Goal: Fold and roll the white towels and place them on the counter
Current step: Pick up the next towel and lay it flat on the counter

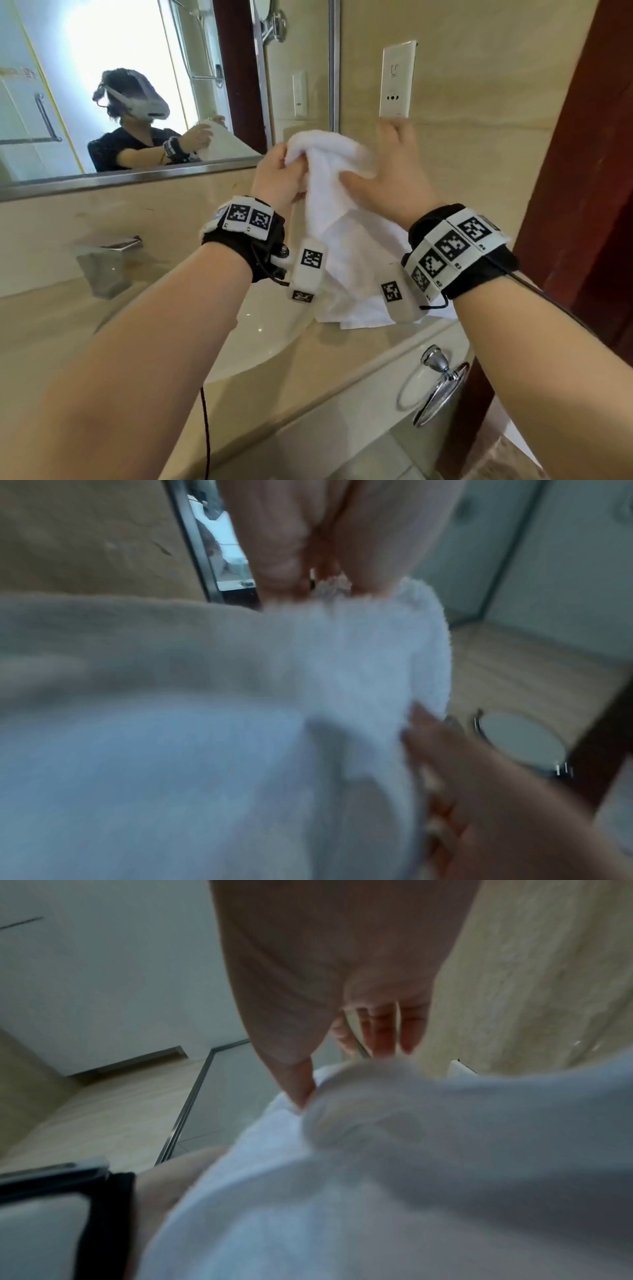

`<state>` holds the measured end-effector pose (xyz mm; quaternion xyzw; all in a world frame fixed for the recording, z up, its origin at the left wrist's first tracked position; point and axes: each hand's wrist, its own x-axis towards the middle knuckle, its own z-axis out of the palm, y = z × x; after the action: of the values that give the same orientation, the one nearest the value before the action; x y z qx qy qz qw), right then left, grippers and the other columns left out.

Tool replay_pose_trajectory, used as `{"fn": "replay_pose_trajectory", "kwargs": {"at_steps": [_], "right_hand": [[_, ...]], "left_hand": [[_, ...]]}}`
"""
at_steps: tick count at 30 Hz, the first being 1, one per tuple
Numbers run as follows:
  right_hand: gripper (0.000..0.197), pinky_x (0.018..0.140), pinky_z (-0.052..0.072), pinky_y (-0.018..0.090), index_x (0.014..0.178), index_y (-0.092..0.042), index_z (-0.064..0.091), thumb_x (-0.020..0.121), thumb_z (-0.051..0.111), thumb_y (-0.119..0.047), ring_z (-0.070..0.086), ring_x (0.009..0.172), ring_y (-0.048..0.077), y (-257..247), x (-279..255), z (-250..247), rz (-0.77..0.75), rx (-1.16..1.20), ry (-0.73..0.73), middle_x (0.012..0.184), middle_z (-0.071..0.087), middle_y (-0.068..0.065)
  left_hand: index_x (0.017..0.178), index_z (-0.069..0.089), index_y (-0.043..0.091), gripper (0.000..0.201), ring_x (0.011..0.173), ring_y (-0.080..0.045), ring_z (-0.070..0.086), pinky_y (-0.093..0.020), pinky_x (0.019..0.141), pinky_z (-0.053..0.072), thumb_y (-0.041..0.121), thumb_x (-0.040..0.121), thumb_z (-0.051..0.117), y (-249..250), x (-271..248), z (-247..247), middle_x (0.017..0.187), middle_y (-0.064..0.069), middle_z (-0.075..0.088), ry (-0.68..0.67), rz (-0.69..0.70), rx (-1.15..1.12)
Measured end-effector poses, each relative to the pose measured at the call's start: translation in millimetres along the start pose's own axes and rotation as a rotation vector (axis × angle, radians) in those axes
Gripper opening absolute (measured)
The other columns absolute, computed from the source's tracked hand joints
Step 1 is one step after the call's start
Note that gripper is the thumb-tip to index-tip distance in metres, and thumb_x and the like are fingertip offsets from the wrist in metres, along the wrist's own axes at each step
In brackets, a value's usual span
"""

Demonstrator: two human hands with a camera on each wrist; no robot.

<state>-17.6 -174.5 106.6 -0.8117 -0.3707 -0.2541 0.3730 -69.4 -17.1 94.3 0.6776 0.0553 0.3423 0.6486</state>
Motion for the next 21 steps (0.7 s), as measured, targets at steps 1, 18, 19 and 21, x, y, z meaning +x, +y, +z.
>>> {"fn": "replay_pose_trajectory", "kwargs": {"at_steps": [1,18,19,21], "right_hand": [[0.090,0.104,0.039,0.036,0.144,-0.009,0.025,0.076,0.069,-0.047,0.041,0.127,0.026,-0.6,-3.3,0.5,0.081,-0.022,-0.066,0.146,0.023,0.010],[0.011,0.064,0.037,0.029,0.091,-0.013,0.044,0.094,0.043,-0.024,0.054,0.079,0.023,-132.4,-27.9,104.4,0.029,0.496,-0.180,0.090,0.058,0.007],[0.008,0.065,0.035,0.028,0.092,-0.015,0.042,0.093,0.043,-0.022,0.052,0.079,0.021,-147.3,-31.6,111.2,0.004,0.545,-0.166,0.090,0.057,0.006],[0.007,0.066,0.035,0.027,0.091,-0.021,0.041,0.090,0.047,-0.021,0.052,0.079,0.019,-176.2,-38.6,124.4,-0.045,0.632,-0.140,0.089,0.057,0.002]], "left_hand": [[0.104,0.060,0.017,0.016,0.082,-0.022,0.060,-0.036,0.074,0.054,0.011,0.094,0.048,3.2,-3.5,-6.3,0.094,-0.011,0.064,0.017,-0.005,-0.108],[0.074,0.049,0.017,0.007,0.074,-0.019,0.042,-0.029,0.067,0.037,0.011,0.072,0.053,66.8,-85.0,-193.5,0.074,-0.003,0.040,0.504,0.059,-0.425],[0.072,0.048,0.016,0.005,0.069,-0.018,0.042,-0.028,0.063,0.036,0.011,0.073,0.050,79.5,-101.4,-202.1,0.071,-0.002,0.040,0.510,0.084,-0.417],[0.061,0.051,0.014,0.023,0.054,-0.014,0.047,-0.018,0.052,0.039,0.006,0.081,0.040,96.5,-125.0,-225.9,0.058,0.000,0.046,0.600,0.107,-0.370]]}}
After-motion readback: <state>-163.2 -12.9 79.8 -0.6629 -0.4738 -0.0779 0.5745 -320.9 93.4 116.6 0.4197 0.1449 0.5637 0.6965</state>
